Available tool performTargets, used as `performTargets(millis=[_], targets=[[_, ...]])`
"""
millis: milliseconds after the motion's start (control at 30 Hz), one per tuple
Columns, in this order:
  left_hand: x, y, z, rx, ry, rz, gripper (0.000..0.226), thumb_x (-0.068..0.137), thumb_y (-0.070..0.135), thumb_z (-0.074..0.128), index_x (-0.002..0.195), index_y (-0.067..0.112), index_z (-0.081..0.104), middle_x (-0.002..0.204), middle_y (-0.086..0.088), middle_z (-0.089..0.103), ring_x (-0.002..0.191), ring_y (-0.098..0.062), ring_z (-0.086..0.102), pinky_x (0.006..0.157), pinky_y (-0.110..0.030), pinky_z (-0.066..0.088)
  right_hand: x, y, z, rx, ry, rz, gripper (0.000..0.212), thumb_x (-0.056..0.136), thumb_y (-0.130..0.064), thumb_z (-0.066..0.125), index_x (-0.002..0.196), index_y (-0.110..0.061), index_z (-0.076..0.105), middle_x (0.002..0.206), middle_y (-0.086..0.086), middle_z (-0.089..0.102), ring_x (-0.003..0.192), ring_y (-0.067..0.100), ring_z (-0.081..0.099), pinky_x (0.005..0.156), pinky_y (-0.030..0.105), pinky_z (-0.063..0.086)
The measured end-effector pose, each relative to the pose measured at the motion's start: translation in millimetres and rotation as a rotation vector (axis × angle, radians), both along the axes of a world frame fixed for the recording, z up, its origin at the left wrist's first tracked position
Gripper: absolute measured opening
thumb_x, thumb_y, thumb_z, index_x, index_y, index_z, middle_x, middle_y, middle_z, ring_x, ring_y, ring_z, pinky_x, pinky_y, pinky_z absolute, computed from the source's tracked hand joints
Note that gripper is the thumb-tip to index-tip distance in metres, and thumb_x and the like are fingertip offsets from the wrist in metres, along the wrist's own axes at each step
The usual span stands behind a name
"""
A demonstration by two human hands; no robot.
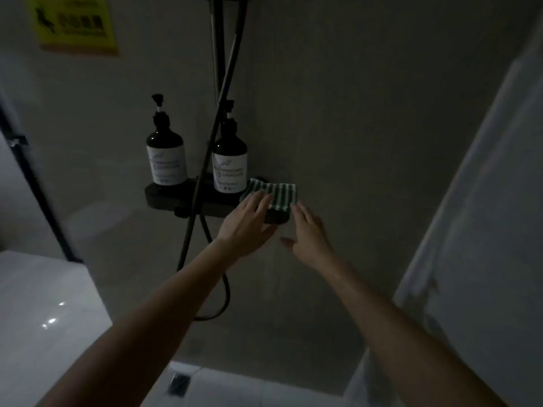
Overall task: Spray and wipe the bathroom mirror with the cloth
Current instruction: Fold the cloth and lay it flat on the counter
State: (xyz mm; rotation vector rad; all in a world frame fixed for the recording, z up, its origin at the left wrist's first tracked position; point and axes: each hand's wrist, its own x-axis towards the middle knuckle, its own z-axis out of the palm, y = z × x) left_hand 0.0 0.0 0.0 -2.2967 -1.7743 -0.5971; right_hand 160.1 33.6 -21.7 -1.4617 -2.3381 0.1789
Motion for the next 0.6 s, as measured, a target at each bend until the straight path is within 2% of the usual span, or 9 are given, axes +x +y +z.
performTargets(millis=[167, 233, 333, 600], targets=[[-25.1, 52.2, 12.8, -0.056, 0.050, -0.112, 0.073, 0.094, 0.047, 0.046, 0.149, 0.009, 0.018, 0.156, -0.012, 0.022, 0.139, -0.027, 0.030, 0.110, -0.033, 0.028, -28.3, 47.0, 27.6, -0.031, -0.020, -0.006, 0.091, 0.085, -0.044, 0.067, 0.151, -0.010, 0.015, 0.159, 0.008, 0.012, 0.146, 0.023, 0.010, 0.117, 0.039, 0.005], [-29.9, 66.2, 13.7, -0.067, 0.082, -0.138, 0.074, 0.094, 0.051, 0.043, 0.149, 0.010, 0.018, 0.155, -0.011, 0.023, 0.137, -0.027, 0.034, 0.108, -0.035, 0.032, -34.8, 59.5, 31.2, -0.100, -0.086, 0.011, 0.102, 0.080, -0.048, 0.071, 0.153, -0.014, 0.008, 0.160, 0.006, 0.004, 0.147, 0.023, 0.001, 0.117, 0.043, 0.000], [-32.0, 78.5, 7.5, -0.060, 0.121, -0.159, 0.076, 0.093, 0.056, 0.039, 0.149, 0.009, 0.018, 0.155, -0.011, 0.024, 0.139, -0.026, 0.030, 0.110, -0.036, 0.031, -40.2, 72.5, 29.2, -0.107, -0.210, -0.002, 0.112, 0.076, -0.050, 0.073, 0.153, -0.015, -0.001, 0.160, 0.005, -0.003, 0.147, 0.022, -0.007, 0.116, 0.045, -0.006], [-29.0, 85.3, -3.2, -0.020, 0.183, -0.169, 0.073, 0.096, 0.053, 0.034, 0.149, 0.006, 0.018, 0.155, -0.012, 0.025, 0.143, -0.025, 0.024, 0.115, -0.032, 0.018, -41.0, 79.5, 26.7, -0.092, -0.231, 0.043, 0.107, 0.079, -0.049, 0.070, 0.152, -0.008, 0.003, 0.159, 0.006, 0.005, 0.146, 0.019, 0.001, 0.117, 0.039, -0.002]])
